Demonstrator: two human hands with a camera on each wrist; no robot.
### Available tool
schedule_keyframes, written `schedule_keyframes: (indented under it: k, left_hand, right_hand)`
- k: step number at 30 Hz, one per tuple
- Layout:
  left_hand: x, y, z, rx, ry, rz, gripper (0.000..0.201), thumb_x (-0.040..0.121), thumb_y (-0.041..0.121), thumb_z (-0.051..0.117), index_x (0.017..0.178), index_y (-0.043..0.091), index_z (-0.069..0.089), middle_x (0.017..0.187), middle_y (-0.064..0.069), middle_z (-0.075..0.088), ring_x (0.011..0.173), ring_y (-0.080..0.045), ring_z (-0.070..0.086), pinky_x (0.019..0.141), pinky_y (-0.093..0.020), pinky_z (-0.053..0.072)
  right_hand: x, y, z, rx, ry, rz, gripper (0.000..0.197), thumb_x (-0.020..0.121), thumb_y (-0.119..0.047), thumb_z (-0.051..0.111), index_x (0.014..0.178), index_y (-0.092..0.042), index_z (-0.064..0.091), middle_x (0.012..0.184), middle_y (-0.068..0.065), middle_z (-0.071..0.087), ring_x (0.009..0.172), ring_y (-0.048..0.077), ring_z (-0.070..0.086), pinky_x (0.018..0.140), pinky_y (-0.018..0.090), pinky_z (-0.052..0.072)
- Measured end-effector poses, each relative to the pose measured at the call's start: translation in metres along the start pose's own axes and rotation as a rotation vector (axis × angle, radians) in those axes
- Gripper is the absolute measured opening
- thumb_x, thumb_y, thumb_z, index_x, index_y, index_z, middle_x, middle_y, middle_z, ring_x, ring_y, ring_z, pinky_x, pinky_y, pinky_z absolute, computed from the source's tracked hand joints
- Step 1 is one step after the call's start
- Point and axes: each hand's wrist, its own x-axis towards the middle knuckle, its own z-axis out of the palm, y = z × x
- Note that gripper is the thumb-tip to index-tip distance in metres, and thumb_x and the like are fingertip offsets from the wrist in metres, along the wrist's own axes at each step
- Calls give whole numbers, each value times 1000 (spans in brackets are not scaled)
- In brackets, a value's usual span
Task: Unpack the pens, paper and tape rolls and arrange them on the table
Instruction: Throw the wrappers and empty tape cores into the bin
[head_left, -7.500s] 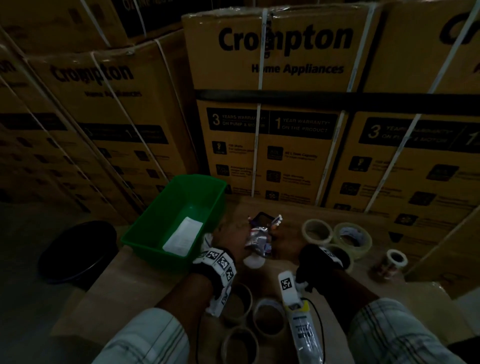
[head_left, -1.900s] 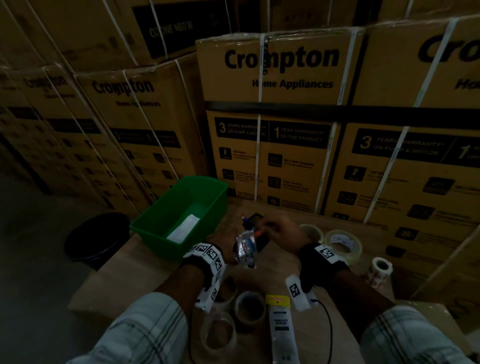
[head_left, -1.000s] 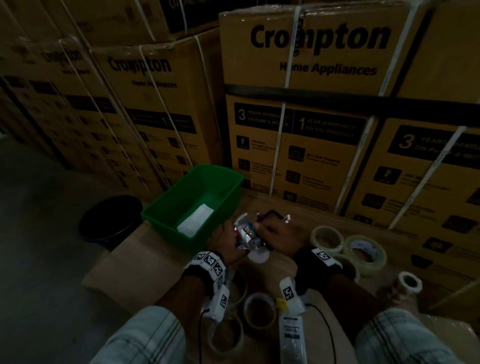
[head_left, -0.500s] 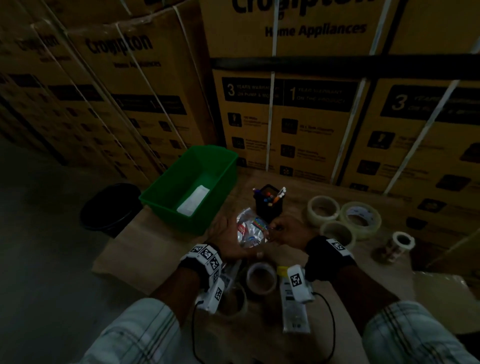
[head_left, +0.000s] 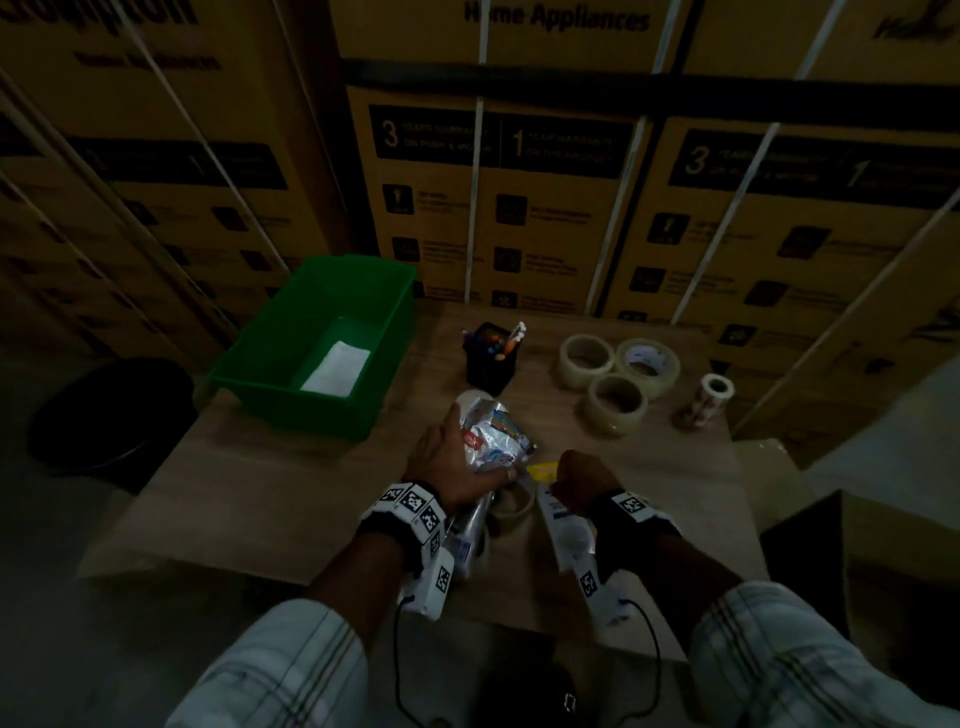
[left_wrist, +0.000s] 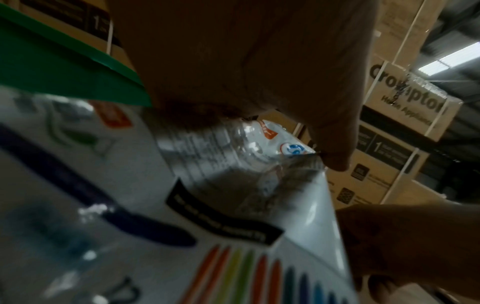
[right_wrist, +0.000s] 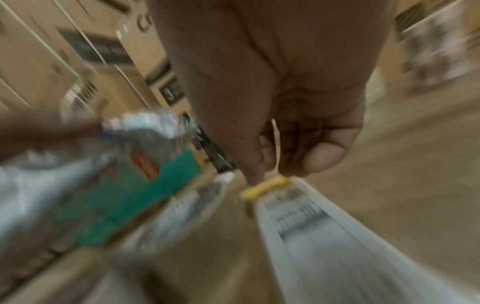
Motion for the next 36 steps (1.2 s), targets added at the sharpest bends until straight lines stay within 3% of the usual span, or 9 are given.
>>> schedule_keyframes:
  k: [5,10,15,17,21,24,31,34,36]
  left_hand:
    - [-16,-3,10,7,-75,58,129,53,78,66,151,26,-1,159,-8,17,144,-30,24,116,-45,28]
    - [-28,-14,18,-113,18,77,131,36,88,65,144,34,15,143,-2,41,129,-24,44,104,-47,44]
    - [-37,-14,18,-268,42,-33,118,51,73,73,144,23,22,144,-8,40,130,-27,43,107,-46,42]
    - [-38,-16,18,-346,92,-95,113,52,74,71,141,19,30,138,-10,48,124,-29,51,104,-47,46]
    - [-49,-13,10,-485,212,-196,58,81,16,63,134,8,41,132,-16,54,115,-33,57,99,-43,49]
    - [-63,-21,-1,-622,281,-193,44,81,13,64,122,13,48,119,-13,62,108,-32,62,95,-45,51]
    - [-116,-52,-60,-615,543,-162,12,89,13,59,98,12,51,85,-6,59,81,-21,56,70,-29,44]
    - [-130,-77,-88,-649,648,-169,11,91,14,58,100,9,54,89,-3,61,84,-19,56,74,-27,43]
    - [-134,-98,-106,-732,691,-190,18,89,15,60,105,10,56,98,-5,66,90,-20,61,81,-32,48]
  right_hand:
    - [-35,6,22,-7,37,139,59,81,-32,67,128,-10,38,125,21,48,114,41,52,92,42,45]
    - [-60,8,50,43,47,209,62,82,-21,63,135,-13,31,127,21,43,112,45,54,92,47,49]
    - [-63,7,46,310,79,265,87,82,-16,66,149,-8,10,135,25,49,121,41,51,97,45,46]
    - [-66,6,37,406,131,245,73,83,-12,65,143,-3,24,132,25,51,119,39,53,92,39,47]
    - [-77,5,18,496,251,116,30,90,-13,57,116,2,52,121,22,60,110,35,58,79,29,43]
    - [-83,-5,8,624,346,-27,27,92,-11,54,115,2,56,118,20,64,108,33,60,77,23,40]
    - [-100,-93,-2,1148,-1,-313,19,96,-13,52,110,-9,64,97,7,71,78,15,68,69,28,57]
    - [-102,-150,6,1114,-156,-436,14,94,-9,54,102,-6,65,92,7,72,78,18,70,74,36,60]
    - [-102,-189,17,1003,-216,-473,13,93,-10,56,101,-3,64,90,8,70,70,11,70,60,27,59]
